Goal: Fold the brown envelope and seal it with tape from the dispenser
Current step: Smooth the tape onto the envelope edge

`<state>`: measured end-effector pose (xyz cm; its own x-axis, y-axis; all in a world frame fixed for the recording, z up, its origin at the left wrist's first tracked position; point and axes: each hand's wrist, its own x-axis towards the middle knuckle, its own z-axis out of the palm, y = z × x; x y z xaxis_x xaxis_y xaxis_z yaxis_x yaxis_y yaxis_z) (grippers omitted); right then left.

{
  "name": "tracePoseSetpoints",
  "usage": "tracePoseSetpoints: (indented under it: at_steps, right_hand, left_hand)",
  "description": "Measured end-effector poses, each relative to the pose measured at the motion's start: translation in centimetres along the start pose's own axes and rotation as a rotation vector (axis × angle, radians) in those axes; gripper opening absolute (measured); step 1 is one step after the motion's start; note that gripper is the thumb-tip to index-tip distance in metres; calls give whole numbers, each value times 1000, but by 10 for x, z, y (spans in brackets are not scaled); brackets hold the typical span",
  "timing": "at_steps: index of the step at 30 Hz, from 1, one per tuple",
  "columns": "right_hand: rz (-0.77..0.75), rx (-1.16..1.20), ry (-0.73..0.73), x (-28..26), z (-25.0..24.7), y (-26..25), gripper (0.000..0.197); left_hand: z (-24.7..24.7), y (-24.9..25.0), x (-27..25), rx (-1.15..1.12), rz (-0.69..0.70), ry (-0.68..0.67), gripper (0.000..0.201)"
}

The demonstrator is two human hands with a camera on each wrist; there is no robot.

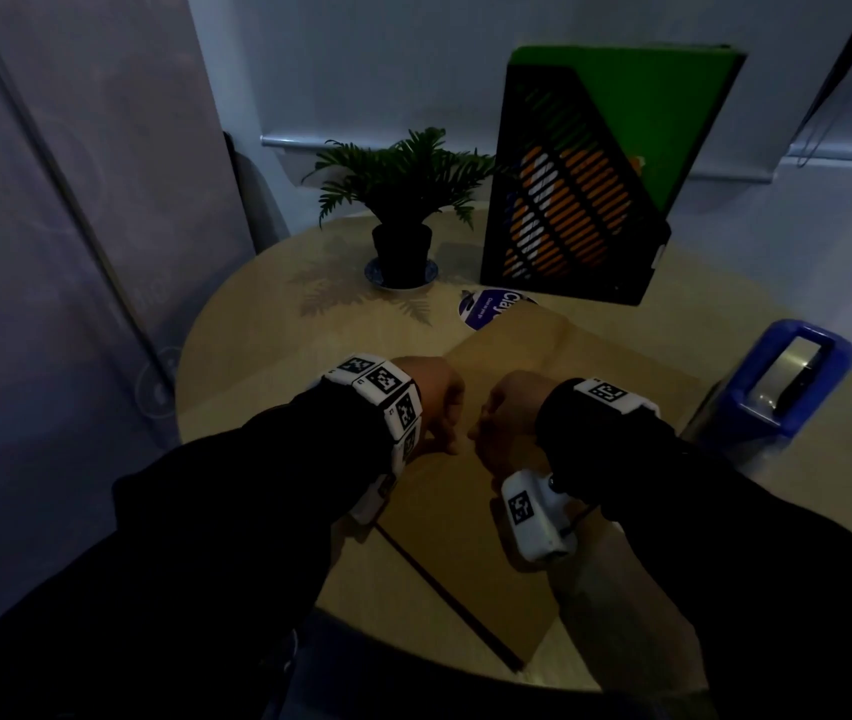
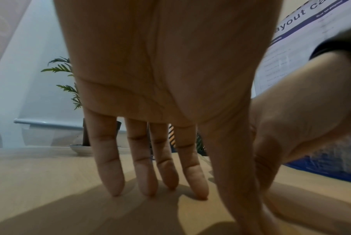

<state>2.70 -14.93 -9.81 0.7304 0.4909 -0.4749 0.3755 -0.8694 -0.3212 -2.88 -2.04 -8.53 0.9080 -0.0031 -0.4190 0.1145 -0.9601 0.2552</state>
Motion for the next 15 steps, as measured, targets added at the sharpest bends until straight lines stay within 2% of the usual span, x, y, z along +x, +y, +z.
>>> tracePoseSetpoints:
  at_steps: [7,10,15]
  right_hand:
    - [28,-243,-52,2,-10,-2,40]
    - [61,-295,-73,-3,-16,-6,41]
    - [111,-349,-181,-1,-11,-22,65]
  left_hand:
    - [5,-8,-2,-8,5,34,29]
    - [6,-9,-5,9,0,58,33]
    - [5,-8,-7,38,16,57,40]
